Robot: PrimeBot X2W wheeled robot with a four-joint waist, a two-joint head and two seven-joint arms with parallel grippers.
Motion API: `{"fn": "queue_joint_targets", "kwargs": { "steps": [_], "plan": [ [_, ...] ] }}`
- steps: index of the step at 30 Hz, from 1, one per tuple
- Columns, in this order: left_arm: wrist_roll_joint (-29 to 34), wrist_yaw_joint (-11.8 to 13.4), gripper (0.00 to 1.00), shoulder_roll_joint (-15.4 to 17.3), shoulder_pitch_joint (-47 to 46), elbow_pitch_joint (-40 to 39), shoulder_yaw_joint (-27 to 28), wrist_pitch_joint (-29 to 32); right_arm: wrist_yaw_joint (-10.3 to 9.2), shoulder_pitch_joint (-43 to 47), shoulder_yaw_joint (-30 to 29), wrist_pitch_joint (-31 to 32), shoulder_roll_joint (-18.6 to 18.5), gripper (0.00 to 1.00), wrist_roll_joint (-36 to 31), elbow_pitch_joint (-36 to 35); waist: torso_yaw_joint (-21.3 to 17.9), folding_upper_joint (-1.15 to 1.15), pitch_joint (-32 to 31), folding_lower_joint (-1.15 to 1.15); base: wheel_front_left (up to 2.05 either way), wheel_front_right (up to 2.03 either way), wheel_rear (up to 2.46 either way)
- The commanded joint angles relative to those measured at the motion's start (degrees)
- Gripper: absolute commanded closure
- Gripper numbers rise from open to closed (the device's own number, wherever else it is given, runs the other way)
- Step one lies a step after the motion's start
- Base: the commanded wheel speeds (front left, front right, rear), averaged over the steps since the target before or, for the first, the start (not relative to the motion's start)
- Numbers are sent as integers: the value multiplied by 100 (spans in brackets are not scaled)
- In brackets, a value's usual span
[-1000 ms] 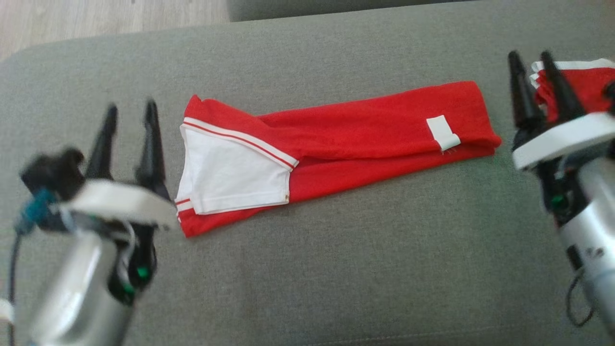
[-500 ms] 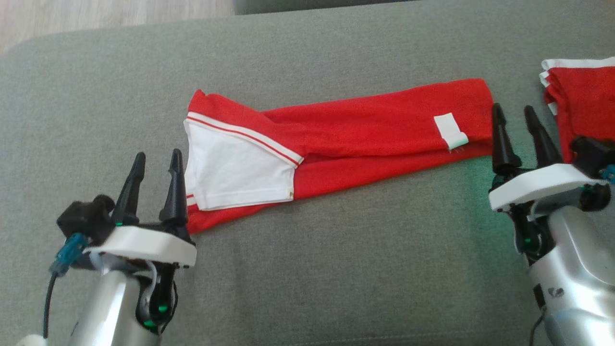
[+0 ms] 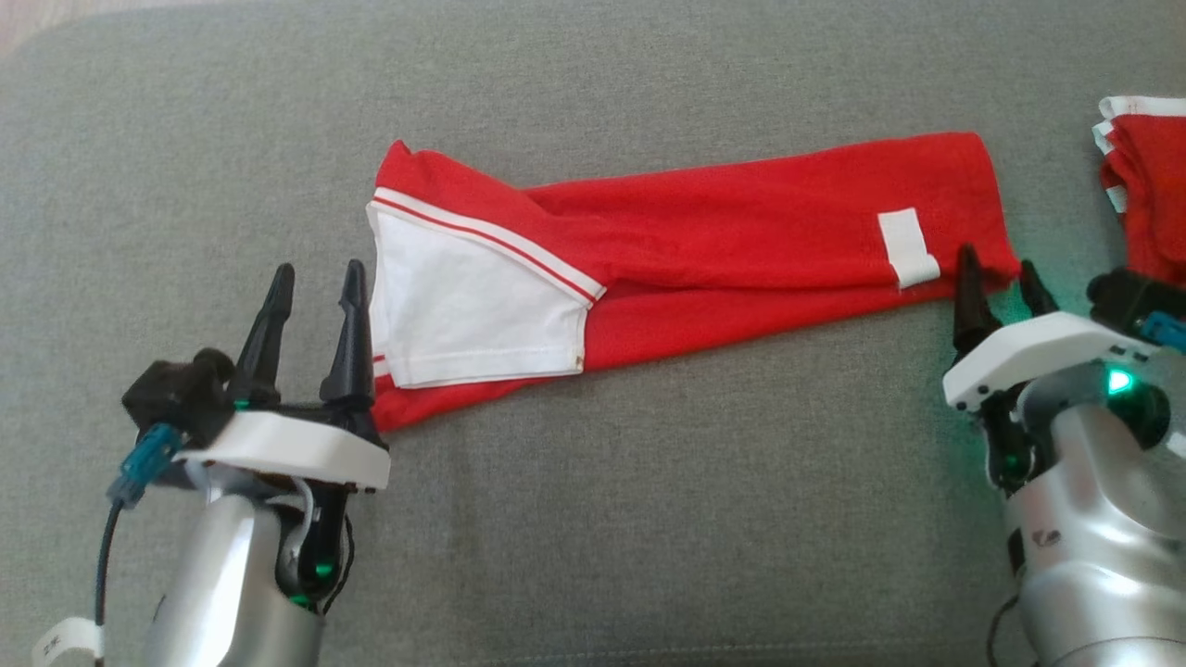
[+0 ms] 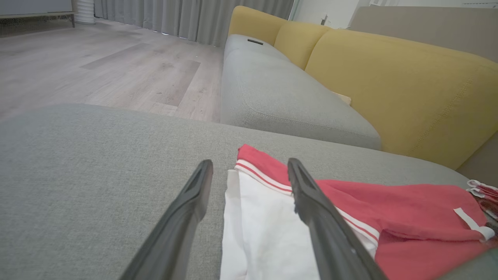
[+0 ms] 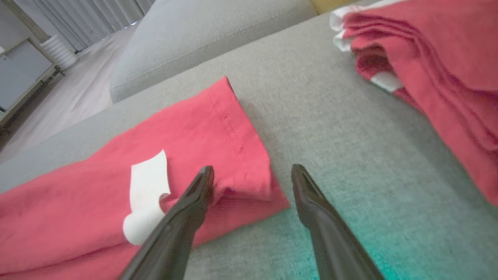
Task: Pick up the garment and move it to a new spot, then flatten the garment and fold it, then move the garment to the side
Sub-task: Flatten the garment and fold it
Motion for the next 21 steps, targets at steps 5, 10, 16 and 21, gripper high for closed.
{"fn": "queue_joint_targets", "kwargs": {
  "steps": [5,10,16,21],
  "plan": [
    [144,-108,0,-7,-227,-115,357,-35,-5,-262,53,88,197,0,-27,304,-22,0,25,0,0,0,0],
    [230,-164,0,-41,-242,-72,426,-35,-5,-353,193,58,235,37,64,614,-45,0,30,0,0,0,0],
    [293,-208,0,-76,-251,-34,487,-35,-5,-456,241,-106,203,100,133,801,-69,0,-34,0,0,0,0],
    [306,-236,0,-100,-220,2,531,-35,-5,-498,8,-275,-181,100,27,895,-75,0,-135,0,0,0,0]
  ]
}}
